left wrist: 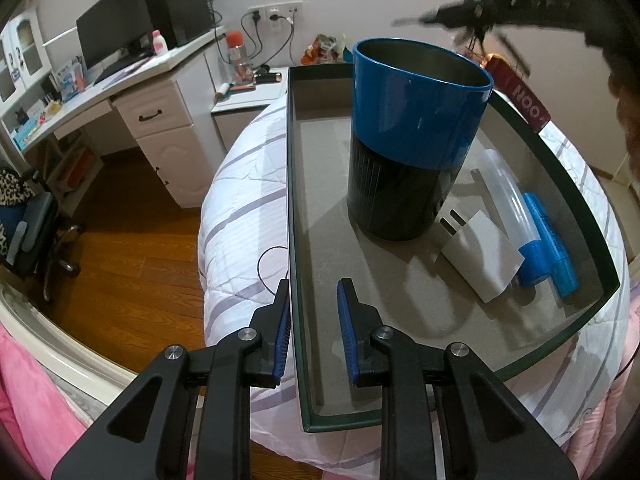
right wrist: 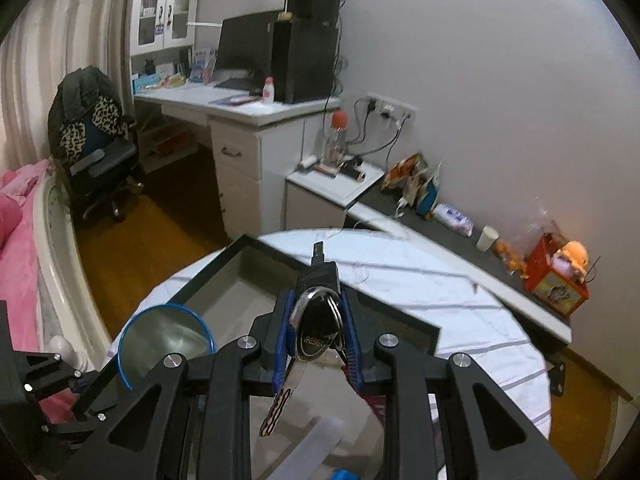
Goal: Organize rigid objects
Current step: 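Lift the key bunch with the right tool and carry it over the tray, then lower the keys into the tray and open the right tool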
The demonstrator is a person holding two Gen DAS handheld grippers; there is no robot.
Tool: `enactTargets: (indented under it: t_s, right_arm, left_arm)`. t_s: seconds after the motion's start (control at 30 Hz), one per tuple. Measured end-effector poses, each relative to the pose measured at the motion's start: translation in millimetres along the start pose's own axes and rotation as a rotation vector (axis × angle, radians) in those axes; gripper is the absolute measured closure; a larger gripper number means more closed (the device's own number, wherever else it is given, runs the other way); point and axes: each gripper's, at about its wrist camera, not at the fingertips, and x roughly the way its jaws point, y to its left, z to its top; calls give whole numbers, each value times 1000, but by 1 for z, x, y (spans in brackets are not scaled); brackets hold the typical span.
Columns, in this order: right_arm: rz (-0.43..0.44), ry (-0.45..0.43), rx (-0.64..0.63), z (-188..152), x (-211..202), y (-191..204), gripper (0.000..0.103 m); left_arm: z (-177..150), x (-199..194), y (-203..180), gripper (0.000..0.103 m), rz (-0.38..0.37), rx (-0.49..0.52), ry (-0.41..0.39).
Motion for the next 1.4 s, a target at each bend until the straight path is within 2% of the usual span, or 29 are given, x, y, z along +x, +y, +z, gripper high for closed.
enactTargets:
  t_s: [0.23, 0.53, 0.63, 0.7, 0.73, 0.77, 1.2, 1.4]
  right_arm:
    - [47, 104, -8, -20, 29, 12, 79]
    - [68, 176, -27, -37, 46, 23, 78]
    - [61, 170, -30, -39, 43, 24, 78]
    - [71, 162, -25, -38, 39, 23, 67]
    - [75, 154, -25, -38, 36, 23, 58]
    - [73, 146, -23, -38, 34, 21, 55]
    - [-26, 87, 1, -49, -11, -3, 54]
    - [-118, 54, 62, -66, -46, -34, 45]
  left_arm:
    - [0, 0, 0, 82, -1, -1, 0]
    - [0, 0, 0, 81, -1, -1, -1]
    - [0, 0, 0, 81, -1, -2, -1]
    - [0, 0, 0, 82, -1, -2, 0]
    - [-1, 0, 1, 81, 0, -3, 0]
    - [-1, 0, 1, 82, 0, -3, 0]
    - [-4, -1, -1, 81, 8, -11, 6]
    - [-3, -1, -2, 81, 16, -13, 10]
